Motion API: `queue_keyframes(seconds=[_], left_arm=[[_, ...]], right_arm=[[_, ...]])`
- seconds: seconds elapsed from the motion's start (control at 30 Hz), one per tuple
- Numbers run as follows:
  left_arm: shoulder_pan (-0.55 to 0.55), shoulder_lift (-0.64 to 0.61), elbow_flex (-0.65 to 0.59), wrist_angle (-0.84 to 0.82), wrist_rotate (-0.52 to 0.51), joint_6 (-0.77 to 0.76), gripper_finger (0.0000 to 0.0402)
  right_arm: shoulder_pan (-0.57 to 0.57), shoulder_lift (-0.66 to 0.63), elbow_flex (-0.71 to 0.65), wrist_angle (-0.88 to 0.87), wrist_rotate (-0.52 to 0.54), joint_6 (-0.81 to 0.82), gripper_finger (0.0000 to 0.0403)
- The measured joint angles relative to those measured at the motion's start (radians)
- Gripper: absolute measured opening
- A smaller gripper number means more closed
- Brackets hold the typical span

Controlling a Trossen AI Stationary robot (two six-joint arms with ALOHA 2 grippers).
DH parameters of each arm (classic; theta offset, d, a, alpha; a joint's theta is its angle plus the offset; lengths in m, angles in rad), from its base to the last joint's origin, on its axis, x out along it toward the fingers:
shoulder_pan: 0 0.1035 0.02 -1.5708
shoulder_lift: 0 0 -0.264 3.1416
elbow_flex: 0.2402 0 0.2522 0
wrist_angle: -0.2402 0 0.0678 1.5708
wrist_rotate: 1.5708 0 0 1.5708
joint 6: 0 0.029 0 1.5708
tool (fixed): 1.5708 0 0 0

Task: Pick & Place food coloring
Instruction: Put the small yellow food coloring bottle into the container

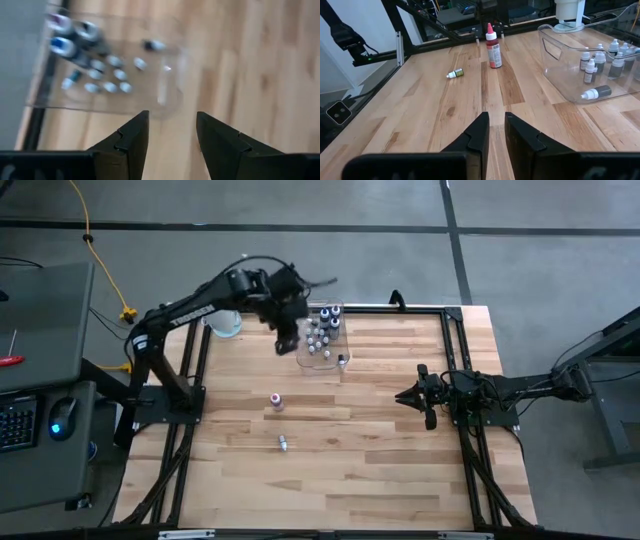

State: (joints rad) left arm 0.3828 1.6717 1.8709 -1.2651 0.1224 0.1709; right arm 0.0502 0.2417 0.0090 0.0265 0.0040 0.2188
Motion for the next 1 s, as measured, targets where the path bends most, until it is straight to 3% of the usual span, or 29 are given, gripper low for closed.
queue_keyframes(seconds=[0.23,0.5,0.67,1.0], left_arm=[[-0.165,-0.011,-0.001,-0.168,0.003,0.154,0.0161],[-0.314,-0.012,-0.012,-0.175,0.088,0.318,0.0161],[-0.372,-0.01,-0.109,-0.169,0.133,0.548,0.0161],[-0.495,-0.01,-0.304,0.064,0.178,0.795,0.0161]], right_arm=[[0.0,0.0,0.0,0.0,0.0,0.0,0.0048],[0.0,0.0,0.0,0.0,0.0,0.0,0.0052],[0.0,0.0,0.0,0.0,0.0,0.0,0.0049],[0.0,0.0,0.0,0.0,0.0,0.0,0.0052]])
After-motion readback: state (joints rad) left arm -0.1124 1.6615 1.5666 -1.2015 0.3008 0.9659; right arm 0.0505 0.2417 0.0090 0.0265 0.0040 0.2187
